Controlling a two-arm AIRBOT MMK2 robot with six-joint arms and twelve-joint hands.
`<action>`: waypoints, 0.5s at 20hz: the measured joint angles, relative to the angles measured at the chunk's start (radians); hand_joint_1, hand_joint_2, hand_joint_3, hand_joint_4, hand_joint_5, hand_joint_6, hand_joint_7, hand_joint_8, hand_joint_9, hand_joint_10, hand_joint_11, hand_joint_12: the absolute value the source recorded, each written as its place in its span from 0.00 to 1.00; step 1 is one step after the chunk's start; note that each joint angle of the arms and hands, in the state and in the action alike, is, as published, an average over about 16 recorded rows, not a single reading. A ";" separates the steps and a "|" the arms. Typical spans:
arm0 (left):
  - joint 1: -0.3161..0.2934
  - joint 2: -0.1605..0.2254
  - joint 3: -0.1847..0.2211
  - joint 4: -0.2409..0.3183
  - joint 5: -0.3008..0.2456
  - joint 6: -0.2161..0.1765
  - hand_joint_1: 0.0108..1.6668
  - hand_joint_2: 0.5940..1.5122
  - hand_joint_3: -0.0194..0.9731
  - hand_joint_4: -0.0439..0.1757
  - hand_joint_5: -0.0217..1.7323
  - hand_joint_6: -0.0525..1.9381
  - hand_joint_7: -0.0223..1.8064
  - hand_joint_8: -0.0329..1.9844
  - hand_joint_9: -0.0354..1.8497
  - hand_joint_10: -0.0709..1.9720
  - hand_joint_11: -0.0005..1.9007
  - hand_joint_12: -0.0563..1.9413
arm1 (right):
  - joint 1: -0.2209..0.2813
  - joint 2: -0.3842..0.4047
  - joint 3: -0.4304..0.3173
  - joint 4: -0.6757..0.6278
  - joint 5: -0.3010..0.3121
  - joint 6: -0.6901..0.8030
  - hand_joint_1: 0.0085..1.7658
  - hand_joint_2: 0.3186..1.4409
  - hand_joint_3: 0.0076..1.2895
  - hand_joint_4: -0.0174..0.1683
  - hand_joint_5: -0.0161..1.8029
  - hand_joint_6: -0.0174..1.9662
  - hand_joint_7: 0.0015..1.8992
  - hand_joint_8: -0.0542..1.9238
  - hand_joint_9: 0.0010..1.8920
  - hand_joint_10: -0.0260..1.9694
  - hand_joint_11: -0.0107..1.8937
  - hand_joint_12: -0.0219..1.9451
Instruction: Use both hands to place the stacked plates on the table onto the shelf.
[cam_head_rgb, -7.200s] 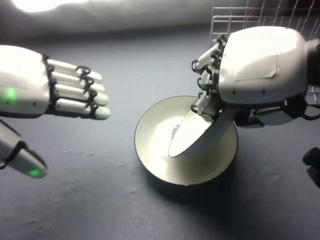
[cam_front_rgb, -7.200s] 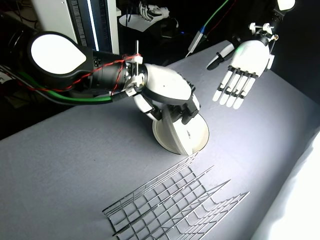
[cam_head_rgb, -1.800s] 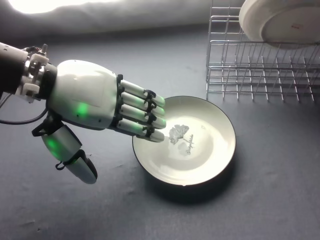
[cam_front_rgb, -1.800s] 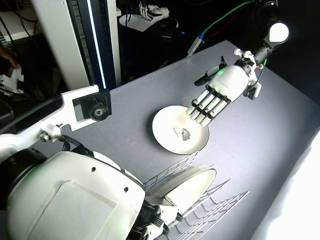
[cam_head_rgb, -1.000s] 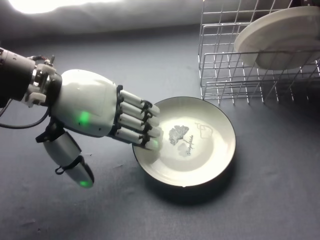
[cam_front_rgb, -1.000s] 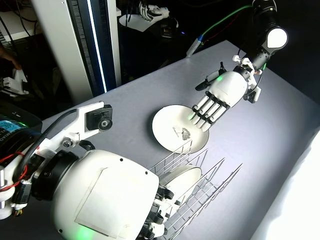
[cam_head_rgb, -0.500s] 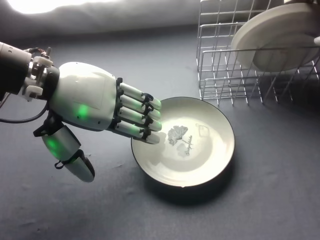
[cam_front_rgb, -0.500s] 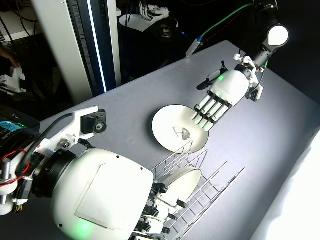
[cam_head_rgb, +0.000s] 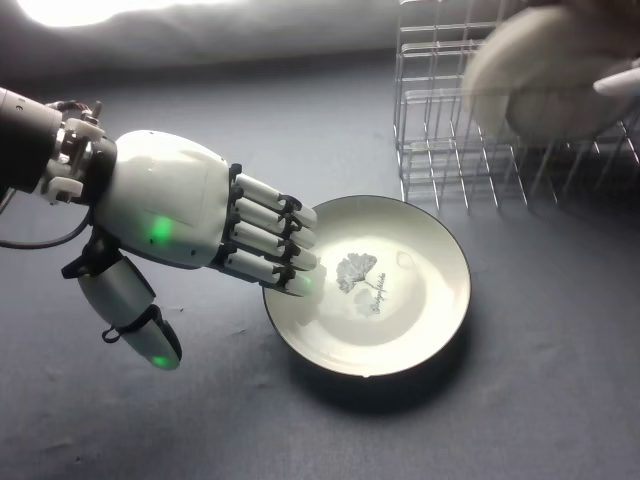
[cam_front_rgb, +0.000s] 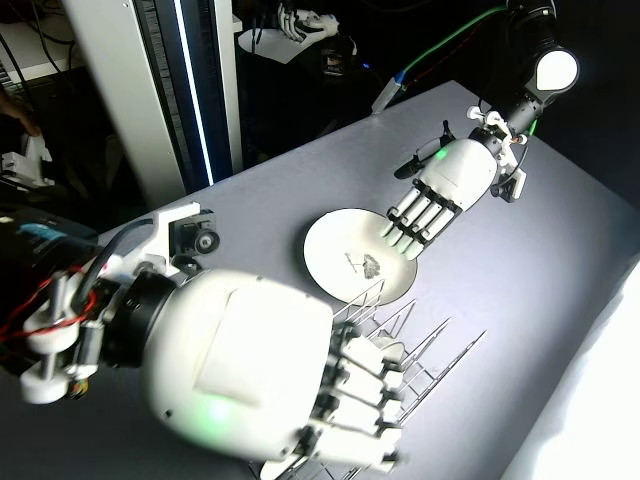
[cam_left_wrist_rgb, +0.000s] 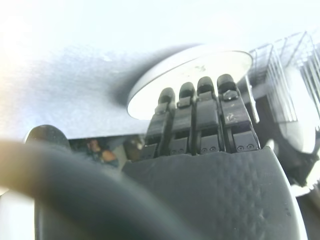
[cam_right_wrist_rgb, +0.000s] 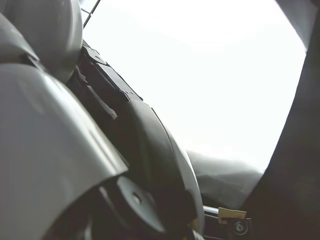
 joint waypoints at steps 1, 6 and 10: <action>0.002 0.001 0.000 0.003 0.000 -0.002 0.01 0.53 0.04 0.21 0.02 0.03 0.02 0.01 0.03 0.04 0.01 0.03 | 0.007 -0.001 -0.002 -0.010 0.003 0.000 0.60 0.65 0.00 0.06 0.25 0.01 0.22 0.03 0.20 0.02 0.02 0.47; 0.013 0.005 -0.002 0.014 -0.002 -0.010 0.01 0.53 0.04 0.21 0.02 0.03 0.02 0.01 0.03 0.04 0.01 0.03 | 0.034 -0.006 -0.019 -0.089 0.038 -0.002 0.57 0.65 0.00 0.08 0.19 0.01 0.17 0.03 0.15 0.02 0.01 0.38; 0.025 0.008 -0.001 0.016 -0.005 -0.015 0.01 0.52 0.04 0.20 0.02 0.02 0.02 0.01 0.03 0.04 0.01 0.03 | 0.045 -0.008 -0.043 -0.189 0.087 -0.005 0.54 0.65 0.00 0.10 0.13 0.01 0.12 0.03 0.11 0.02 0.01 0.29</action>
